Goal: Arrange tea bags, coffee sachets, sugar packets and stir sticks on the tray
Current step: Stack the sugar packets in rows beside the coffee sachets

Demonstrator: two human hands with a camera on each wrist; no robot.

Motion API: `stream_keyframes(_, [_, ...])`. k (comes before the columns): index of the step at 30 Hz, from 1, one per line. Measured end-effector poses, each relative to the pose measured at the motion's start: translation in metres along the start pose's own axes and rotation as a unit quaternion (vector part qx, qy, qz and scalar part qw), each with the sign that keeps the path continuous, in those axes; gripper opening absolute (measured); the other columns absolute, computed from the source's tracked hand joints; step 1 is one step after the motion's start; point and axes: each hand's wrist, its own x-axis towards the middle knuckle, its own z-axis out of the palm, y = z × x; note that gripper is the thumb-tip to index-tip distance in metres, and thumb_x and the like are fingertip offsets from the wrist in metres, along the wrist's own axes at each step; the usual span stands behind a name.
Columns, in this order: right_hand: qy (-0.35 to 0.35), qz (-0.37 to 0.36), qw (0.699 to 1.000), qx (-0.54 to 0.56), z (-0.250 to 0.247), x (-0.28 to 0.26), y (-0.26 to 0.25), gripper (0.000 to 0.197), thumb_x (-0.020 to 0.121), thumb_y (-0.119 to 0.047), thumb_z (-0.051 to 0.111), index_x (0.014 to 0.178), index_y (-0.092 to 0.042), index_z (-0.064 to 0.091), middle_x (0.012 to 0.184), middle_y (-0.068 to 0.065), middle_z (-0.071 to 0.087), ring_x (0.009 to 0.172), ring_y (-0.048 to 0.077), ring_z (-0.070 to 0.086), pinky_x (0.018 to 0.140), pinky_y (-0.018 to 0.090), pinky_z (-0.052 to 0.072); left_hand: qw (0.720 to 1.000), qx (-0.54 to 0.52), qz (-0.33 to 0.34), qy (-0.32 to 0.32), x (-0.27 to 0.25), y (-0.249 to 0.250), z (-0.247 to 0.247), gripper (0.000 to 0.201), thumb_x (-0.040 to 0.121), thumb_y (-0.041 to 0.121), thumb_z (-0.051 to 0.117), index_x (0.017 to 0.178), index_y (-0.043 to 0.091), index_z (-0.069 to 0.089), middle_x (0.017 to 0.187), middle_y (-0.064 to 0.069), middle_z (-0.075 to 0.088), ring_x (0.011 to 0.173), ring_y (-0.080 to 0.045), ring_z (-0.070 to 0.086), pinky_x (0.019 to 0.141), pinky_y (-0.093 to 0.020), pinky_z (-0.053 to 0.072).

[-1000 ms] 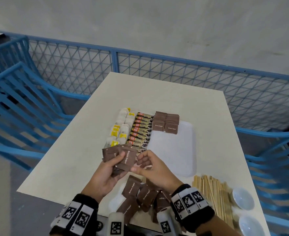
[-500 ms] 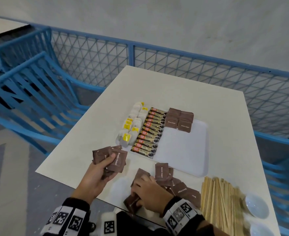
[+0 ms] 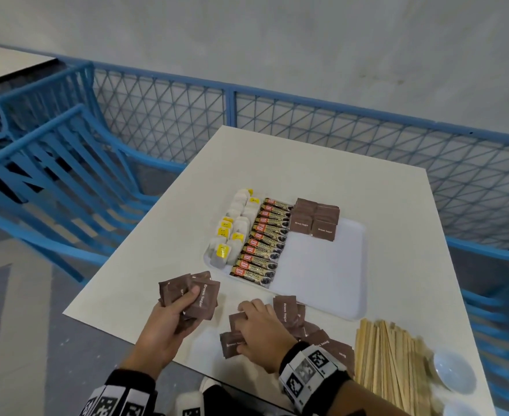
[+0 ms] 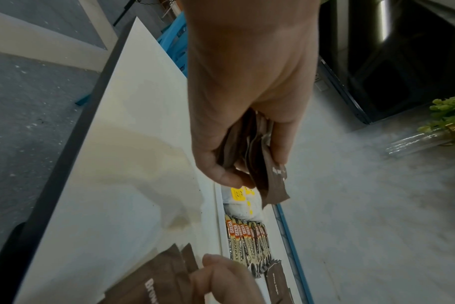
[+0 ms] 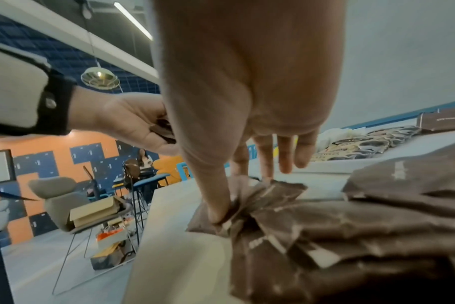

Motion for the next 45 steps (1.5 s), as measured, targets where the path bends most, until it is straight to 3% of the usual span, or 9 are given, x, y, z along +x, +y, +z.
stream_keyframes(6, [-0.045,0.059,0.995,0.068,-0.001,0.009,-0.003,0.054,0.082,-0.018,0.063,0.129,-0.011,0.037,0.126,0.013,0.042,0.116,0.031,0.038,0.097,0.044,0.028,1.000,0.013,0.006,0.003,-0.005,0.000,0.000,0.027,0.087,0.011,0.059,0.113,0.017,0.065,0.089,-0.004,0.074,0.090,-0.022,0.064,0.074,-0.029,0.047])
stream_keyframes(16, [0.022,0.103,0.978,0.177,-0.035,0.013,0.015,0.021,0.085,-0.021,0.059,0.106,-0.019,0.062,0.106,0.004,0.065,0.104,0.023,0.053,0.093,0.037,0.035,1.000,0.012,0.003,0.014,-0.001,0.011,0.000,0.027,0.087,0.008,0.058,0.112,0.014,0.065,0.103,-0.011,0.070,0.111,-0.032,0.059,0.073,-0.030,0.048])
stream_keyframes(19, [0.112,0.172,0.894,0.399,-0.051,0.009,0.029,0.014,0.080,-0.015,0.067,0.091,-0.022,0.063,0.090,0.000,0.067,0.088,0.017,0.061,0.081,0.030,0.049,1.000,0.024,0.003,0.010,0.006,0.014,0.005,0.027,0.086,0.008,0.059,0.112,0.014,0.065,0.093,-0.006,0.073,0.100,-0.027,0.063,0.070,-0.028,0.048])
stream_keyframes(25, [0.212,0.180,0.618,0.735,-0.088,0.007,0.038,0.023,0.082,0.001,0.065,0.104,-0.005,0.061,0.095,0.016,0.071,0.082,0.024,0.070,0.071,0.028,0.057,0.998,0.026,-0.026,-0.050,0.025,0.026,0.040,0.029,0.088,0.005,0.056,0.115,0.013,0.061,0.093,-0.006,0.071,0.086,-0.018,0.063,0.066,-0.030,0.048])
stream_keyframes(27, [0.219,0.176,0.579,0.765,-0.095,0.011,0.036,0.026,0.082,0.002,0.064,0.107,-0.002,0.058,0.096,0.018,0.071,0.082,0.024,0.070,0.070,0.029,0.057,0.996,0.016,-0.045,-0.076,0.031,0.033,0.056,0.027,0.088,0.006,0.054,0.114,0.012,0.062,0.094,-0.008,0.072,0.086,-0.020,0.063,0.069,-0.032,0.048])
stream_keyframes(32, [0.273,0.205,0.629,0.699,-0.100,0.024,0.034,0.022,0.082,-0.003,0.066,0.102,-0.010,0.064,0.094,0.007,0.071,0.091,0.026,0.068,0.083,0.039,0.056,0.982,-0.017,-0.110,-0.155,0.045,0.054,0.086,0.022,0.090,0.015,0.050,0.097,0.007,0.069,0.086,-0.012,0.073,0.080,-0.026,0.064,0.075,-0.037,0.050])
stream_keyframes(36, [0.293,0.210,0.650,0.668,-0.107,0.030,0.036,0.021,0.080,-0.002,0.068,0.093,-0.019,0.066,0.082,-0.003,0.072,0.078,0.010,0.069,0.071,0.024,0.056,0.968,-0.008,-0.128,-0.215,0.057,0.062,0.096,0.023,0.088,0.023,0.056,0.093,0.011,0.075,0.093,-0.013,0.073,0.077,-0.023,0.071,0.060,-0.034,0.058])
stream_keyframes(40, [0.284,0.271,0.738,0.549,-0.101,0.036,0.044,0.027,0.080,-0.015,0.072,0.102,-0.028,0.063,0.102,0.004,0.058,0.083,0.005,0.057,0.070,0.008,0.046,0.964,0.030,-0.128,-0.229,0.068,0.061,0.099,0.036,0.069,0.006,0.067,0.105,0.004,0.067,0.090,-0.017,0.072,0.072,-0.024,0.071,0.062,-0.037,0.059])
stream_keyframes(45, [0.269,0.222,0.678,0.647,-0.101,0.034,0.056,0.027,0.084,0.002,0.061,0.102,-0.017,0.066,0.089,0.000,0.070,0.072,-0.001,0.063,0.062,0.012,0.047,0.964,0.015,-0.152,-0.216,0.084,0.058,0.103,0.023,0.077,-0.008,0.058,0.098,0.000,0.067,0.083,-0.019,0.072,0.065,-0.024,0.070,0.053,-0.035,0.058])
